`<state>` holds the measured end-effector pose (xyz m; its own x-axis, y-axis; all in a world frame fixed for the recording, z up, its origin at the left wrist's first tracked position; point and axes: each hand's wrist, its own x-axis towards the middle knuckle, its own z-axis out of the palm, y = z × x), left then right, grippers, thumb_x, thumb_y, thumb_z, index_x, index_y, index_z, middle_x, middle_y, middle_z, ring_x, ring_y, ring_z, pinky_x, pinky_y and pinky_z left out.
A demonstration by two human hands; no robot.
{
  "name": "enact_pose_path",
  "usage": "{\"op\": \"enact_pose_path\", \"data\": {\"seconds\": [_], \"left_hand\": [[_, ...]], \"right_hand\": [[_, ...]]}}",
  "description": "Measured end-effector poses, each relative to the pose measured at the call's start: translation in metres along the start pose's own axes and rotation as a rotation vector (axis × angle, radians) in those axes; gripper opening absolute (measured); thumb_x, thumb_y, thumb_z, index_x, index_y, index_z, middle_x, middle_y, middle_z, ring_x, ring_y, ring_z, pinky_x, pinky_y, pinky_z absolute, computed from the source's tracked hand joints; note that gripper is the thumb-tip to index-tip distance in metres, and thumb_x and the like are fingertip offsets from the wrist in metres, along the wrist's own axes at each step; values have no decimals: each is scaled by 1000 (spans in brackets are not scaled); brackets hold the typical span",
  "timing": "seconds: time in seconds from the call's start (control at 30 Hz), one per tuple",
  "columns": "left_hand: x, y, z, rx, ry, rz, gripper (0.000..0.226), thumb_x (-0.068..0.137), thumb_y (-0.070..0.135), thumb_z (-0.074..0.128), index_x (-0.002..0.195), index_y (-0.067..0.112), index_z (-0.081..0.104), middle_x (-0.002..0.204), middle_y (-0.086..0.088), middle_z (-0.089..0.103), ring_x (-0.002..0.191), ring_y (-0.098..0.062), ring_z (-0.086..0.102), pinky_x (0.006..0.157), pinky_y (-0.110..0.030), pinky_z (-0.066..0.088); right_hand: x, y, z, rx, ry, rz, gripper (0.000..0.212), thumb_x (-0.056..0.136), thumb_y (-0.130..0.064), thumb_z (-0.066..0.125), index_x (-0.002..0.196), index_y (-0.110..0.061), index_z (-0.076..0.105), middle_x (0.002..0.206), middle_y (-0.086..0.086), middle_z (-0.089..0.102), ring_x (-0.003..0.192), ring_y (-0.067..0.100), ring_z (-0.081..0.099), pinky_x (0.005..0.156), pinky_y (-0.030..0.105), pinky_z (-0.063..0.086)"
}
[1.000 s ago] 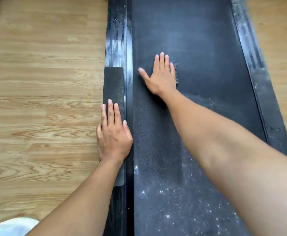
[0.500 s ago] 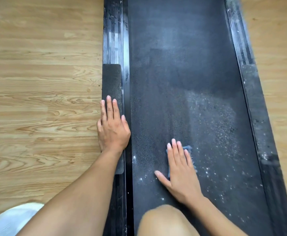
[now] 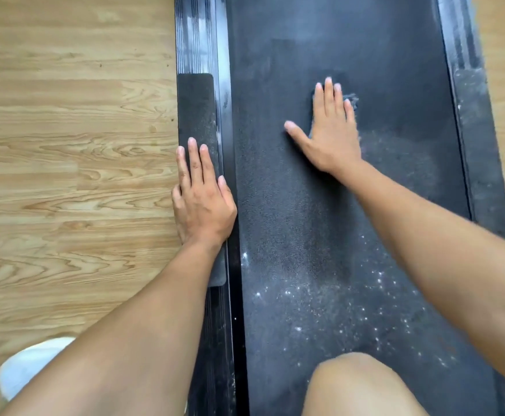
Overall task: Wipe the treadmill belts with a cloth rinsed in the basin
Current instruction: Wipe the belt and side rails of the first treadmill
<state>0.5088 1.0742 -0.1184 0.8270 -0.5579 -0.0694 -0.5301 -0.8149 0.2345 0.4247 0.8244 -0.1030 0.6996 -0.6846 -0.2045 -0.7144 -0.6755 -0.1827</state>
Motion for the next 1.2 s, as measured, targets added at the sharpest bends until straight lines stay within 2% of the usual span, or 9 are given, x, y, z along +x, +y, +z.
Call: {"op": "enact_pose_path", "data": {"seconds": [0.17,0.23,0.43,0.53,0.63,0.77,0.93,1.07,1.2], "left_hand": [[0,0,0,-21,6,-10,66,106,34,36,167,14,17,177,0,2,163,-21,2,113,-52,40],[0,0,1,-30,8,-7,66,106,33,38,167,15,19,177,1,3,163,-20,3,114,-54,41],[1,-3,8,-30,36,-7,66,106,32,41,166,15,20,177,3,3,163,-19,2,114,-54,40],[1,-3,8,-39,45,-9,66,105,32,42,166,14,22,177,3,3,163,-19,3,112,-56,42],[2,-5,11,-40,58,2,66,105,32,42,166,18,22,177,3,4,163,-19,3,115,-56,39],[0,-7,13,-10,69,83,60,109,29,38,167,25,22,176,5,7,163,-16,4,131,-52,12],[-1,-1,3,-16,-12,61,61,111,34,34,168,23,15,176,7,0,162,-13,-2,131,-53,7],[-3,15,8,20,25,-24,79,105,65,26,168,22,9,176,6,-5,162,-14,-7,131,-54,-1],[-2,15,17,67,83,-6,90,100,75,30,168,20,10,177,3,-2,163,-18,-4,130,-55,2]], "right_hand": [[-211,11,38,-68,-170,-189,101,98,-77,35,167,-13,-4,175,5,-17,161,22,-16,131,48,4],[-236,17,46,-101,-171,-227,99,99,-77,33,168,-14,2,176,4,-11,162,21,-11,130,48,9],[-57,-3,19,-56,13,-59,101,94,-84,25,168,-19,3,176,0,-6,162,17,-10,131,41,-1],[41,-10,-15,8,6,28,105,91,-86,23,168,-18,4,176,2,-5,162,19,-9,131,42,-2],[54,-11,-14,4,-9,24,106,90,-88,22,168,-18,2,176,3,-7,162,20,-10,131,43,-3],[-86,16,19,-16,-19,-64,100,96,-82,22,168,-18,-3,176,2,-12,161,18,-15,131,42,-1],[-261,51,42,-18,-151,-43,96,99,-77,26,168,-16,-2,175,1,-16,161,18,-15,130,46,8],[-173,40,33,1,-51,54,99,97,-80,22,168,-13,5,176,4,-7,161,18,-13,131,45,3],[-31,44,2,43,11,93,104,93,-85,19,168,-14,5,176,4,-4,162,19,-9,131,44,-2]]}}
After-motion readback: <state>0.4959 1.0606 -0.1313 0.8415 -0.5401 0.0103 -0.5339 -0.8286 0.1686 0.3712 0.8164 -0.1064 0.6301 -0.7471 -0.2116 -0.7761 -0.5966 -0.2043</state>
